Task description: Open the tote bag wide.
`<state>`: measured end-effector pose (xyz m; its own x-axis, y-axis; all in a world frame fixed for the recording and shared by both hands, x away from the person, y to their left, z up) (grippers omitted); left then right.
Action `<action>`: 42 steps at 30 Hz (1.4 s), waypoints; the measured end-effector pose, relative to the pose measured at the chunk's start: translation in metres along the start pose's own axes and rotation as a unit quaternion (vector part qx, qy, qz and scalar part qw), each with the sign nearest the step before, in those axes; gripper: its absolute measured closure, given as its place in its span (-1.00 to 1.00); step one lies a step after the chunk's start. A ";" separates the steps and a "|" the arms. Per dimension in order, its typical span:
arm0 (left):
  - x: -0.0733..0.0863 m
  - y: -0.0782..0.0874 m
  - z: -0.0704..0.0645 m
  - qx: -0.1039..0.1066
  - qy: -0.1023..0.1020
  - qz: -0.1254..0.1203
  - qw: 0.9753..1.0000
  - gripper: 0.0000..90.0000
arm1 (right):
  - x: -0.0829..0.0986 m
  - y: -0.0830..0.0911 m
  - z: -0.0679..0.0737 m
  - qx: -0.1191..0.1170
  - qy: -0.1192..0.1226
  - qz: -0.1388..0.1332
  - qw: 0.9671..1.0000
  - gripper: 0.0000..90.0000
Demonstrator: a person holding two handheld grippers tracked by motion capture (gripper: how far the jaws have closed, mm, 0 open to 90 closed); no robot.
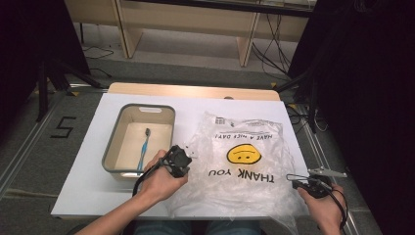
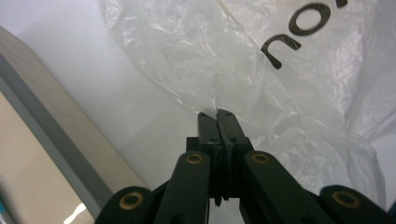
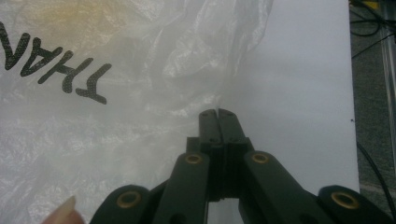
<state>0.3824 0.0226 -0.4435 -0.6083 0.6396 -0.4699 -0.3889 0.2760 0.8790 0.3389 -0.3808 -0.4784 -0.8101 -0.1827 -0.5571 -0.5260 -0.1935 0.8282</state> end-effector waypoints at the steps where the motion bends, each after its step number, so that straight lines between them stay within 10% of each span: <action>1: 0.000 0.000 0.000 0.000 0.000 0.000 1.000 0.99 | 0.000 0.000 -0.001 0.001 -0.003 -0.003 1.000 1.00; 30: -0.087 -0.054 0.081 -0.015 0.132 0.016 0.991 0.99 | -0.016 -0.013 0.010 -0.005 -0.003 -0.012 1.000 1.00; 42: -0.099 -0.045 0.086 -0.093 0.091 -0.067 0.989 0.16 | -0.013 -0.018 0.025 -0.026 0.033 0.018 0.999 0.72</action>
<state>0.5194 0.0090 -0.4296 -0.6505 0.4610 -0.6036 -0.5855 0.2018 0.7852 0.3528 -0.3507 -0.4847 -0.8085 -0.2537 -0.5310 -0.4808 -0.2356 0.8446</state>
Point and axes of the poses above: each handheld gripper's, and its own axes: y roughly backward along the jaws, x roughly out of its underside, z roughly to its left, the point moved 3 cm from there along -y, roughly forward along the jaws, and after that the axes turned 6 degrees about z, right-handed, at the moved point
